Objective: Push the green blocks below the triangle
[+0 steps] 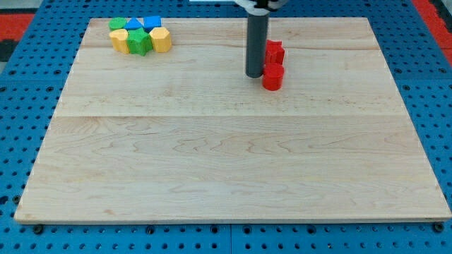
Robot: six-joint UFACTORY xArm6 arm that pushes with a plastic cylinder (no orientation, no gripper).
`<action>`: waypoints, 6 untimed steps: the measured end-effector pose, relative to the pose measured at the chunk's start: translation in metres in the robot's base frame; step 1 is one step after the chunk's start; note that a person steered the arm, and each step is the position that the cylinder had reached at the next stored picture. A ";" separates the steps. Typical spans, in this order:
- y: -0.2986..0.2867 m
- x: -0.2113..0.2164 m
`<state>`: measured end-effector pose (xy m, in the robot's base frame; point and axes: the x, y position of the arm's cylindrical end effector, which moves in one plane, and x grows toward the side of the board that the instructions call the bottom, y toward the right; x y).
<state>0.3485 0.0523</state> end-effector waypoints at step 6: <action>-0.299 -0.141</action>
